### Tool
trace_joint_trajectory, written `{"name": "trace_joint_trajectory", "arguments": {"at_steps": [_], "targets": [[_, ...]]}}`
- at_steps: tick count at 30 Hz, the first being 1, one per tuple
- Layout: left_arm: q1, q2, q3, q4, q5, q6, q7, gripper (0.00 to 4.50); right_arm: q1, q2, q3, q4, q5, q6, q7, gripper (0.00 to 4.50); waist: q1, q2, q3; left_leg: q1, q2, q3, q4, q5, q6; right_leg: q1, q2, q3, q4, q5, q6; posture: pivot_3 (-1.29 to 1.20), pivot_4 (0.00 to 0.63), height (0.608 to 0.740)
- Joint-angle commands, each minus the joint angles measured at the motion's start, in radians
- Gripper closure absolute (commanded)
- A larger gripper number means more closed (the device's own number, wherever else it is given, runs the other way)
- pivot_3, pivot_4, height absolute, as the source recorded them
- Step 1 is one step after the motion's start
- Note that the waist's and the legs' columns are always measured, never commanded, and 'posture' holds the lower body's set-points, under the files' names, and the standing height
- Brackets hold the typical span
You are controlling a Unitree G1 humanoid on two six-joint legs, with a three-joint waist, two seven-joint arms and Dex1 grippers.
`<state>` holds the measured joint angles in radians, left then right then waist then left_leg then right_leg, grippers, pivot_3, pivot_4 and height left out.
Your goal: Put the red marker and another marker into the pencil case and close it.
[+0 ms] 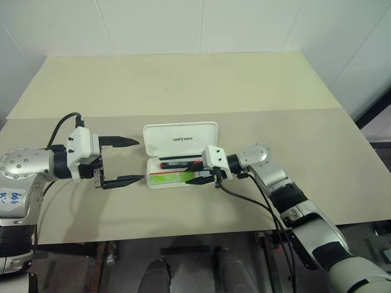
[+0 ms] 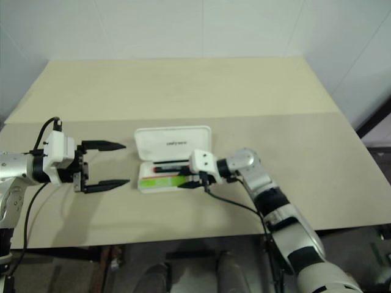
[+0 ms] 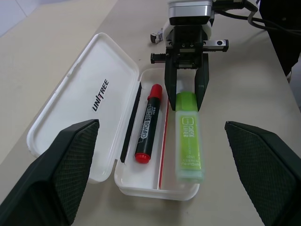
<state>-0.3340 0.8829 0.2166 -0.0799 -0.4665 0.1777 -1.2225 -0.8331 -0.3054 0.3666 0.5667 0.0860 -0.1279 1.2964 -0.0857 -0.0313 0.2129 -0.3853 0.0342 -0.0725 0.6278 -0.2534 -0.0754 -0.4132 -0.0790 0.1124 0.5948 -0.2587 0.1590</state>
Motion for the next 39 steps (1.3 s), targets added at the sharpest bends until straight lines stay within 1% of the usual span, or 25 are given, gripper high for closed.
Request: {"name": "trace_joint_trajectory", "arguments": {"at_steps": [1,8,18,29,36,39], "targets": [[0.000,0.001,0.012,-0.033,-0.016,0.000,0.009,0.00,-0.028,-0.005,-0.037,0.014,0.001,-0.001,-0.012,3.41,0.000,0.000,0.000,0.000,0.000,0.000,0.000,0.000,0.000,0.000,0.000,0.000,0.000,0.000,0.000,0.00,0.150,0.740],[-0.011,-0.006,0.003,-0.020,-0.011,-0.008,0.006,0.00,-0.032,-0.012,-0.046,0.009,0.003,0.019,0.001,3.41,0.001,0.000,0.000,0.000,0.000,0.000,-0.001,0.000,0.000,0.000,0.000,0.000,0.000,0.001,0.002,0.00,0.150,0.740],[-0.012,-0.012,-0.004,-0.006,-0.006,-0.025,0.002,0.00,-0.040,-0.005,-0.094,-0.053,0.065,0.117,0.022,3.41,0.000,0.000,0.000,0.000,0.000,0.000,-0.001,0.000,0.000,0.000,0.000,0.000,-0.001,0.002,0.003,0.00,0.150,0.740],[-0.004,-0.011,-0.010,0.005,-0.003,-0.047,-0.005,0.00,-0.039,-0.009,-0.096,-0.076,0.067,0.133,0.036,3.41,0.000,0.000,0.000,0.000,0.000,0.000,-0.003,0.000,0.000,-0.001,0.000,0.000,-0.002,0.002,0.004,0.00,0.150,0.740],[0.002,-0.009,-0.010,0.008,-0.001,-0.055,-0.010,0.00,-0.029,-0.002,-0.094,-0.143,0.102,0.203,0.050,3.41,0.001,0.000,0.000,0.000,0.000,0.000,-0.005,0.000,0.000,-0.001,0.000,0.000,-0.002,0.002,0.004,0.00,0.150,0.740],[0.000,-0.012,-0.014,0.007,0.000,-0.057,-0.010,0.00,-0.035,-0.003,-0.087,-0.120,0.090,0.193,0.046,3.41,0.001,0.000,0.000,0.000,0.000,0.000,-0.005,0.000,0.000,-0.001,0.000,0.000,-0.002,0.002,0.004,0.00,0.150,0.740]]}}
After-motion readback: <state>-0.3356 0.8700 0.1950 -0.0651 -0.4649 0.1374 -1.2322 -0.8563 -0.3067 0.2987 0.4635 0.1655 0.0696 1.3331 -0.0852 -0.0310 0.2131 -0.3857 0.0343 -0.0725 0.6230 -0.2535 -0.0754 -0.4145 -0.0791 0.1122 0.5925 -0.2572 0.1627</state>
